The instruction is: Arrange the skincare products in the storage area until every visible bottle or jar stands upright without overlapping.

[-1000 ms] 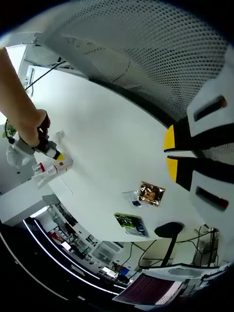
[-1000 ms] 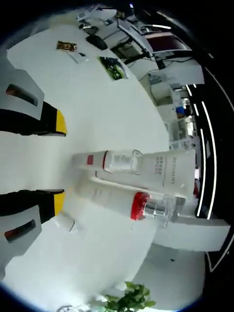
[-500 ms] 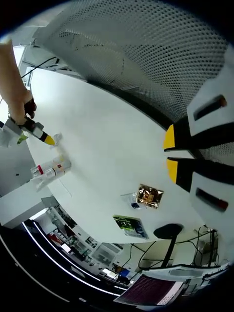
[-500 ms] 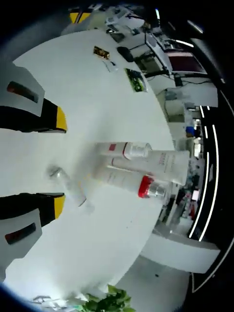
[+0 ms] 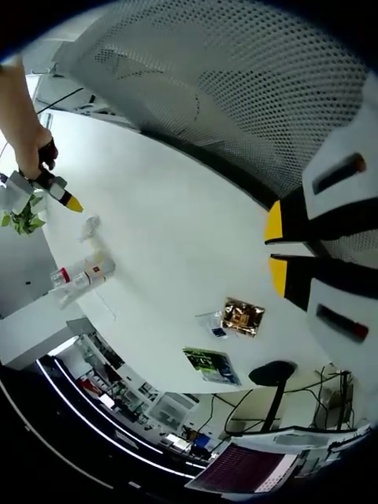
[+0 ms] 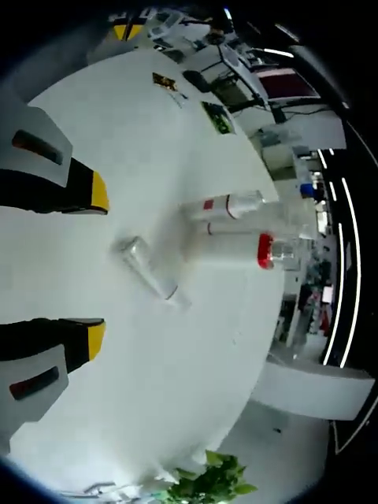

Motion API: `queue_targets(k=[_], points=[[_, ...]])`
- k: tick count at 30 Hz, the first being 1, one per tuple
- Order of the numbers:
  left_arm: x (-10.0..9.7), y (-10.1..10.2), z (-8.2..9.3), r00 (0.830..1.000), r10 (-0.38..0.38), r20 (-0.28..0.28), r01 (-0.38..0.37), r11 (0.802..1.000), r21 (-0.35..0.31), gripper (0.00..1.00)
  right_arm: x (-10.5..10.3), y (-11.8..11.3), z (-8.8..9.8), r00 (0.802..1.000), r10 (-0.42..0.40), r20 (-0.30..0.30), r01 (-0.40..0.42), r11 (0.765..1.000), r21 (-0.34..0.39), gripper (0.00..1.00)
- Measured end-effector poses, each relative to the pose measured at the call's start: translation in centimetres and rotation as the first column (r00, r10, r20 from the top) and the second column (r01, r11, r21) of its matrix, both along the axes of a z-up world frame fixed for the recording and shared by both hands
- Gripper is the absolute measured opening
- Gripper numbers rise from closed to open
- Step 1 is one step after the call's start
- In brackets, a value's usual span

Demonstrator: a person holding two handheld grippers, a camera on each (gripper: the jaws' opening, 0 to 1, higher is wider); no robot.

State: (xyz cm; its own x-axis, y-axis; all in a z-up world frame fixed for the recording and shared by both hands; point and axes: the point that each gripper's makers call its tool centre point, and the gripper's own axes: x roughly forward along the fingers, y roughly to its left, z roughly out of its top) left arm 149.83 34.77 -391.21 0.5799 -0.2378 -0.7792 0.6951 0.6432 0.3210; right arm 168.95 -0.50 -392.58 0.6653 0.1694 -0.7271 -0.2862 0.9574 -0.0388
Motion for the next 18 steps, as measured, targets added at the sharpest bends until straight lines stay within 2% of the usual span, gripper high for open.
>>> queue_targets(k=[4, 7, 13, 18], points=[[0.0, 0.1, 0.0, 1.000, 0.001, -0.004, -0.001, 1.000, 0.005, 0.02, 1.5, 0.9, -0.7, 1.000, -0.021, -0.017, 0.021, 0.999, 0.043, 0.53], [0.3, -0.1, 0.5, 1.000, 0.000, 0.026, 0.000, 1.000, -0.008, 0.01, 2.6, 1.7, -0.9, 0.999, -0.013, -0.035, 0.015, 0.999, 0.035, 0.52], [0.3, 0.0, 0.5, 1.000, 0.004, 0.022, -0.004, 1.000, -0.008, 0.01, 4.3, 2.8, -1.7, 0.995, -0.033, -0.097, 0.036, 0.999, 0.025, 0.51], [0.2, 0.1, 0.2, 1.000, 0.012, 0.001, -0.012, 1.000, -0.005, 0.00, 6.0, 2.7, -2.4, 0.988, -0.085, -0.126, 0.088, 0.996, 0.020, 0.49]])
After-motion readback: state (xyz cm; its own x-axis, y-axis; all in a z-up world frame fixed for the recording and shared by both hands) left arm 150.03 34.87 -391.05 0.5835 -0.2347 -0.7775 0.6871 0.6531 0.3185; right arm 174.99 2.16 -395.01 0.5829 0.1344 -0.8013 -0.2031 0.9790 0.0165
